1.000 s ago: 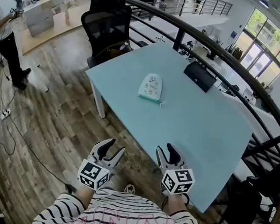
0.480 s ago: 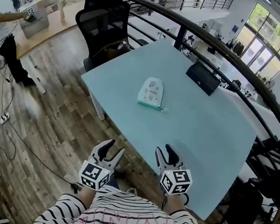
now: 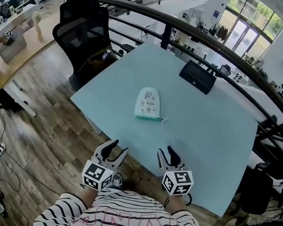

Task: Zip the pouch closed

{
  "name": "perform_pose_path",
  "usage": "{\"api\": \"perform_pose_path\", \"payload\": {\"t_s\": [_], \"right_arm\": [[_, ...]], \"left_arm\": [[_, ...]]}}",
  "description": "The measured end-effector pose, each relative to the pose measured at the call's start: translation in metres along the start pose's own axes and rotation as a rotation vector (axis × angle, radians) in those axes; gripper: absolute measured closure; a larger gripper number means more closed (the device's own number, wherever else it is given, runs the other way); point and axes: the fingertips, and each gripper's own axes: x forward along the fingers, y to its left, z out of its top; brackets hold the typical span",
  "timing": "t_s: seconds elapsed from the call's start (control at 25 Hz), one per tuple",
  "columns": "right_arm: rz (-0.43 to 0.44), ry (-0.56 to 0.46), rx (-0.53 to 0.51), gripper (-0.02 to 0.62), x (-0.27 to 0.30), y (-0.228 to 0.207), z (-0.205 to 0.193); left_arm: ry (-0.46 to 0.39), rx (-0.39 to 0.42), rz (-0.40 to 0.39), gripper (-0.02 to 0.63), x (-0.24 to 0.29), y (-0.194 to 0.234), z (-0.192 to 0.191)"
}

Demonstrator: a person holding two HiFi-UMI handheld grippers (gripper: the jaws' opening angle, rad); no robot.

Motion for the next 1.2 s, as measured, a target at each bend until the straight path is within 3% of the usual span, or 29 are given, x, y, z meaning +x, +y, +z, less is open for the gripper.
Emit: {"api": "perform_pose_path", "payload": {"t_s": [0.36,0.64,1.2], "right_arm": [[-0.111,-0.034,0.008,0.42,0.035,0.013,0.013],[-0.141,-0.03,-0.033,0.42,0.061,-0.003,0.018],[-0.021,0.139,-0.183,0.422,0.116,-0.079,-0.007]], "left_arm": [[0.014,0.048,-0.127,0.439,0.012,0.045,0.011],[0.035,0.079,-0.163,0.439,0.031,0.06,0.005],[0.05,0.014,-0.081,0.439,0.102,0.062,-0.002]]}}
